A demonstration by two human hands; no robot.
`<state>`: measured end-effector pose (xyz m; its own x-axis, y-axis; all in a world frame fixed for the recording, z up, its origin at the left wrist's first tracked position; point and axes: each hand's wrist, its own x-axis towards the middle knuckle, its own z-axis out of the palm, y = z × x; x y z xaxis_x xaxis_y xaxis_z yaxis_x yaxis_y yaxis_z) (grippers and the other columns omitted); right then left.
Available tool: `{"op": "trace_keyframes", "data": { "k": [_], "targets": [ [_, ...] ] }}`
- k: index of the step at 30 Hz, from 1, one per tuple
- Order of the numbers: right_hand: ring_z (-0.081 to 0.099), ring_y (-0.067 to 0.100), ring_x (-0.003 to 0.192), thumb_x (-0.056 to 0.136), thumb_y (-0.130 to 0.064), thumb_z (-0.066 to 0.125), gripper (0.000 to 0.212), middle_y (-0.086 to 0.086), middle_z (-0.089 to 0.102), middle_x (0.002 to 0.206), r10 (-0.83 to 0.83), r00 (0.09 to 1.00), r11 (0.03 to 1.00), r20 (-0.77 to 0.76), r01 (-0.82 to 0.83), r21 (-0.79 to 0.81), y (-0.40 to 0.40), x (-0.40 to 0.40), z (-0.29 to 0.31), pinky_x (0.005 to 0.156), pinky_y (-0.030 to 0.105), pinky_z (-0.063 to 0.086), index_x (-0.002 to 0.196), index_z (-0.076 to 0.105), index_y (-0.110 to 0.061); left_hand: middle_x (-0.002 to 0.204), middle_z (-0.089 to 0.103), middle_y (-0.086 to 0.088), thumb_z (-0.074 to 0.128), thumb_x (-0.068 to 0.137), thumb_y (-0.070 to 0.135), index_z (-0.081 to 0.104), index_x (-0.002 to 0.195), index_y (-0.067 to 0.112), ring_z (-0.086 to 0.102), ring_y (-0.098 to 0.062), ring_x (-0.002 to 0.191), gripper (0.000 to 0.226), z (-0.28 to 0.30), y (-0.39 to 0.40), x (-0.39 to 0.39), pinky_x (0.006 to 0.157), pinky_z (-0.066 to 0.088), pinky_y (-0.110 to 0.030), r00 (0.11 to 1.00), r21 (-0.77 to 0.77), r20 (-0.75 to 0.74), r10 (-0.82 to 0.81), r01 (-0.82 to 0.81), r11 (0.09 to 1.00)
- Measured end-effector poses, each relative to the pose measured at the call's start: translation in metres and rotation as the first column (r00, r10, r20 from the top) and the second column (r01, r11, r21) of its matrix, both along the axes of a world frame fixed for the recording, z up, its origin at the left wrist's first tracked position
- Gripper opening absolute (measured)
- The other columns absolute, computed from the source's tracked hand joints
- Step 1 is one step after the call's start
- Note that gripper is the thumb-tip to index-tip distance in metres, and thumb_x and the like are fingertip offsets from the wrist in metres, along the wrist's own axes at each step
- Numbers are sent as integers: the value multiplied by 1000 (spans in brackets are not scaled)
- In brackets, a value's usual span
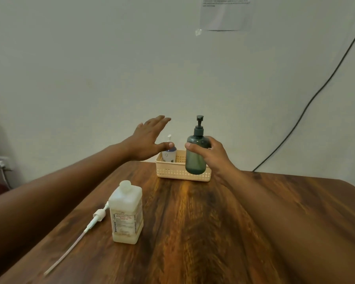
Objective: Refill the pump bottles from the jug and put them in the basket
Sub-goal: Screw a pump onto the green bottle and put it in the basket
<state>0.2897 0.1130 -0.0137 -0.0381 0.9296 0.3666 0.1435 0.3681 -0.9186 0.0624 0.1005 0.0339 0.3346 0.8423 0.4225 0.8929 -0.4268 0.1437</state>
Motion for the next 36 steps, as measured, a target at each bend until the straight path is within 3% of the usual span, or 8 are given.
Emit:
{"op": "trace_keyframes", "data": {
  "k": [6,10,15,27,36],
  "targets": [
    [56,3,92,78,-41,85,51,-15,61,106,-58,994,998,90,58,8,63,-7,6,64,19,43,120,61,-24,174,4,-2,32,82,78,8,165,27,7,-28,160,100,-24,52,-20,127,11,-58,999,-31,-50,21,-23,999],
    [60,15,101,76,-36,88,56,-2,64,117,-116,983,993,145,115,15,109,-12,2,72,26,48,123,62,-17,174,4,-3,39,89,74,8,165,28,6,-29,160,94,-42,89,-34,128,10,-57,997,-33,-64,41,-43,999],
    [59,20,107,73,-34,90,62,-2,64,120,-167,969,986,183,167,17,163,-20,-18,77,28,46,127,62,-17,174,3,-3,46,95,66,8,165,28,6,-28,160,88,-63,126,-49,127,9,-54,996,-39,-77,32,-35,999],
    [59,22,99,73,-17,91,55,0,63,109,-229,896,955,379,283,-91,246,-32,-65,85,33,51,122,65,-12,174,5,0,37,82,78,11,164,32,7,-26,160,97,-100,175,-66,126,11,-52,1000,-99,-1,27,-27,995],
    [61,22,98,68,-19,94,57,6,70,118,-225,859,946,460,306,-110,276,-40,-86,87,36,51,118,68,-11,174,6,1,43,85,74,12,164,31,6,-25,160,95,-114,184,-70,126,11,-48,999,-122,44,21,-15,992]
  ]
}}
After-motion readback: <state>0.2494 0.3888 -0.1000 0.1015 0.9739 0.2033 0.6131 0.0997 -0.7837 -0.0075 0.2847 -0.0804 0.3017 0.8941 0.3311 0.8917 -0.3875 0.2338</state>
